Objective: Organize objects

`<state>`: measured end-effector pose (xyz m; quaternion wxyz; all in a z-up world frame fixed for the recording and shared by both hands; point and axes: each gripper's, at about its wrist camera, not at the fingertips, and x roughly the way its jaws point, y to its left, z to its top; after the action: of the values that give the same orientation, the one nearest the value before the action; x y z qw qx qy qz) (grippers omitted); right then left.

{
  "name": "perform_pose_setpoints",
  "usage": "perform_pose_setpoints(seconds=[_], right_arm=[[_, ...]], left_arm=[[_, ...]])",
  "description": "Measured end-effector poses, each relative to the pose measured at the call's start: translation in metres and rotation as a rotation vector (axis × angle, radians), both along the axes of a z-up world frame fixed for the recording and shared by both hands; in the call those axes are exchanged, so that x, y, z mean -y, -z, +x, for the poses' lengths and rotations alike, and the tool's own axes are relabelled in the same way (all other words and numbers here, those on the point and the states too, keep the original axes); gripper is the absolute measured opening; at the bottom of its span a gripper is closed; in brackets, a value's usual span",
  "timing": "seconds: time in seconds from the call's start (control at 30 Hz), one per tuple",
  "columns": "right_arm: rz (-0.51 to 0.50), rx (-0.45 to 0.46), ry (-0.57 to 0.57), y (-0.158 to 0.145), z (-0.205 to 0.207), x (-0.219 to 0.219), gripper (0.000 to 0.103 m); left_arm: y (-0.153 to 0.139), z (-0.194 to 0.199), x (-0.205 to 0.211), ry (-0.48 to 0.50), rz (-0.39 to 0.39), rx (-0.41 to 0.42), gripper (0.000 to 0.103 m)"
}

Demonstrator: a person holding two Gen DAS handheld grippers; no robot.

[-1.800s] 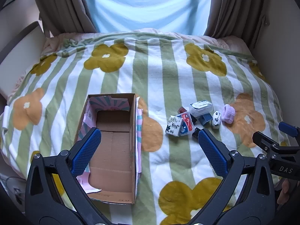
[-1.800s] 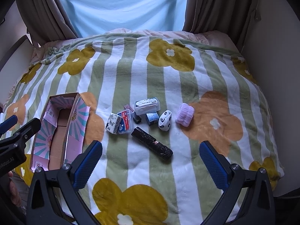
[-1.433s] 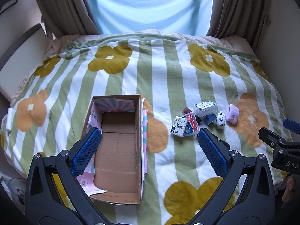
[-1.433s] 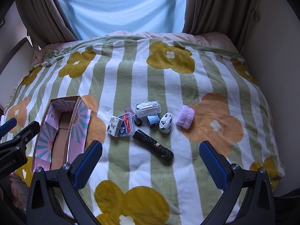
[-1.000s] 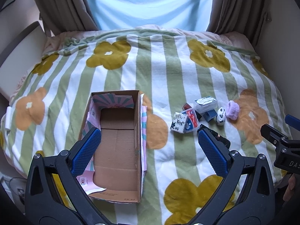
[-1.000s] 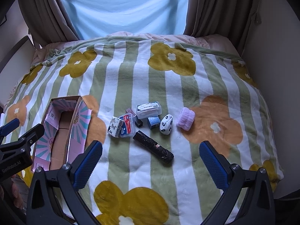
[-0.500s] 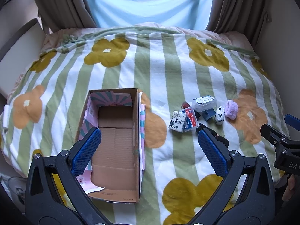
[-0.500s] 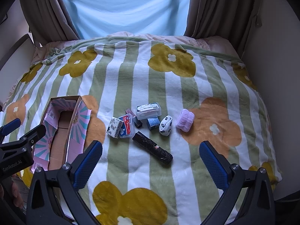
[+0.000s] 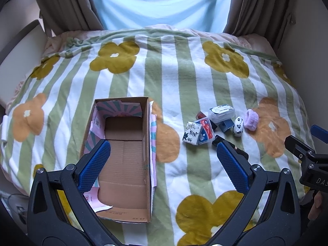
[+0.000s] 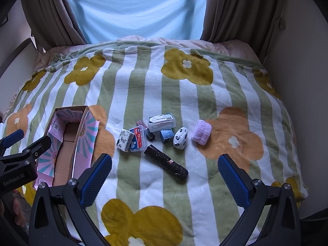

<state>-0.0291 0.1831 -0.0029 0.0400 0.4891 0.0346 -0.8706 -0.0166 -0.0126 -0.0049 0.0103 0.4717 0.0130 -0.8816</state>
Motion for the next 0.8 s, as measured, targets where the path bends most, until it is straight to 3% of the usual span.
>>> perform_pose_setpoints(seconds=[0.47, 0.8], right_arm=[[-0.006, -0.004, -0.006, -0.004, -0.004, -0.006, 0.102], [-0.008, 0.005, 0.005, 0.004, -0.011, -0.024, 0.102]], left_arm=[[0.002, 0.000, -0.004, 0.005, 0.012, 0.011, 0.103], [0.023, -0.014, -0.035, 0.041, 0.021, 0.048, 0.102]])
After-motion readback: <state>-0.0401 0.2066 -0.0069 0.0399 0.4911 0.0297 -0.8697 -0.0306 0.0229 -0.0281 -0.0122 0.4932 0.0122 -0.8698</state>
